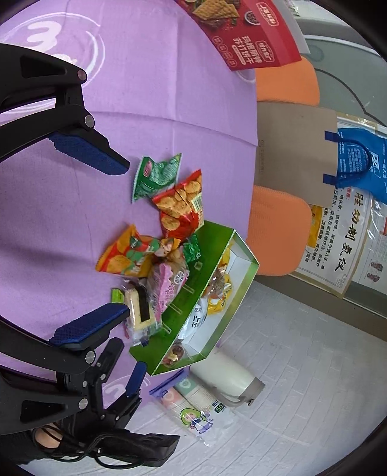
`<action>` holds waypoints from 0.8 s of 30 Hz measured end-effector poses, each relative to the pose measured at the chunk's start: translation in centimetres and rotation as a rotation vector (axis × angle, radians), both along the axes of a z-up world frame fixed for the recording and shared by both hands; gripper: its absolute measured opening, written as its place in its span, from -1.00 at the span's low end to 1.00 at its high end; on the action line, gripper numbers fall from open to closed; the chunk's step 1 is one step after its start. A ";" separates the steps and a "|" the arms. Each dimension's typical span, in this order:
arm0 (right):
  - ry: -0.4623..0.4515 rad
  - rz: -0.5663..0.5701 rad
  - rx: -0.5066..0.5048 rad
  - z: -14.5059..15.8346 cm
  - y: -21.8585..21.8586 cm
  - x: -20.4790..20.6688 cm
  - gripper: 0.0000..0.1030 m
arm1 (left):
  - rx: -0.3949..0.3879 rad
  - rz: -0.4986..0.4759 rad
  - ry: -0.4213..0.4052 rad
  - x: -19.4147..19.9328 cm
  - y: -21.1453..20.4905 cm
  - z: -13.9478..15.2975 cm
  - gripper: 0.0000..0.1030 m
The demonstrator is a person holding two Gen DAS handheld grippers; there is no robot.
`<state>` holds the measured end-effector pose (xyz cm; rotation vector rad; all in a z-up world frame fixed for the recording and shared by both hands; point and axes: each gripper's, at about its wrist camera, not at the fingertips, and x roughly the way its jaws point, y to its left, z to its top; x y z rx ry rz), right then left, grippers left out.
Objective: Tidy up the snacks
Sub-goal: 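Grasp the small white snack bag with the right tool while the left tool grasps the blue plum pack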
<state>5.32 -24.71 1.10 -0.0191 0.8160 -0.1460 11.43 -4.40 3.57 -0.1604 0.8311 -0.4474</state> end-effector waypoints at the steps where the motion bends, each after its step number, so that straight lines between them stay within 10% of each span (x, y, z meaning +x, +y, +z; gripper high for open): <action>1: 0.003 -0.009 0.006 -0.1 0.0 0.5 0.72 | -0.001 0.005 0.007 -0.2 0.3 -0.3 0.75; 6: -0.008 -0.024 -0.047 -0.8 0.0 3.2 0.69 | -0.020 -0.007 0.026 -0.5 0.8 -1.1 0.75; 8: 0.026 -0.022 -0.056 -1.6 -0.1 3.7 0.24 | -0.016 -0.016 0.024 -0.7 0.8 -1.2 0.75; 24: 0.073 0.109 -0.012 -1.6 1.8 -4.5 0.17 | -0.025 -0.236 0.091 -1.0 -5.3 -3.0 0.73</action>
